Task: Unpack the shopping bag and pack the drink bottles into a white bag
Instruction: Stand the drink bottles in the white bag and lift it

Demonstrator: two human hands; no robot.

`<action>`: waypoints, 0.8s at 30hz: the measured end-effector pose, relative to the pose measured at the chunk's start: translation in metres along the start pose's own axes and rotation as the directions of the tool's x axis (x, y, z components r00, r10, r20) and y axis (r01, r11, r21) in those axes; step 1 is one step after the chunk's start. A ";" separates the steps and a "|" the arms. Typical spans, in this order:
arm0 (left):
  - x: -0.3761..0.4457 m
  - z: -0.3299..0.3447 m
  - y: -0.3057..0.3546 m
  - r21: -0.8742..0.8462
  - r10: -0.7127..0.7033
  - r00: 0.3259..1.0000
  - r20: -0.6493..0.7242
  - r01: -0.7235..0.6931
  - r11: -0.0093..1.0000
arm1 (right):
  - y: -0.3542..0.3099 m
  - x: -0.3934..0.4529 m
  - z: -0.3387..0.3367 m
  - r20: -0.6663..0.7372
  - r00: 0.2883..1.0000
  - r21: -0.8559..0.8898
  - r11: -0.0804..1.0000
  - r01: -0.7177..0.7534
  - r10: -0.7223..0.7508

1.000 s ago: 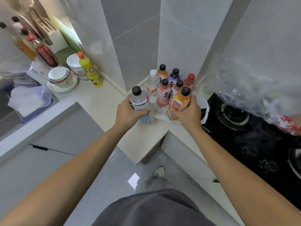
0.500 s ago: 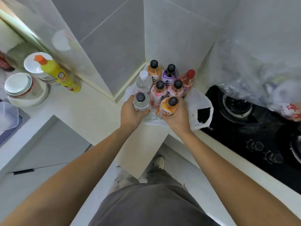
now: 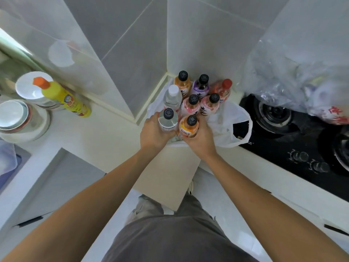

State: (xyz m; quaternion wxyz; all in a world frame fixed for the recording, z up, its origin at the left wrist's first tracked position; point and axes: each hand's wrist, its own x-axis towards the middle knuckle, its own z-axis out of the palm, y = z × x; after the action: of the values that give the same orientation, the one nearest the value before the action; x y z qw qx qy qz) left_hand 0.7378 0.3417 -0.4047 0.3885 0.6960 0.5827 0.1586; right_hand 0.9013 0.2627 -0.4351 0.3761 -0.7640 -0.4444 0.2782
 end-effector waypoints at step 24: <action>-0.013 -0.068 0.029 0.333 0.561 0.811 0.169 -0.582 0.742 | -0.049 -0.051 -0.064 -0.048 0.999 -0.448 0.894 -0.013 -0.009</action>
State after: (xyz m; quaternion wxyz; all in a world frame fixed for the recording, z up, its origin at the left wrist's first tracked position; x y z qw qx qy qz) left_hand 0.7087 0.3531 -0.3368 0.1995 0.9052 0.3490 0.1375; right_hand 0.9041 0.2117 -0.3541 0.2002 -0.8372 -0.4864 0.1501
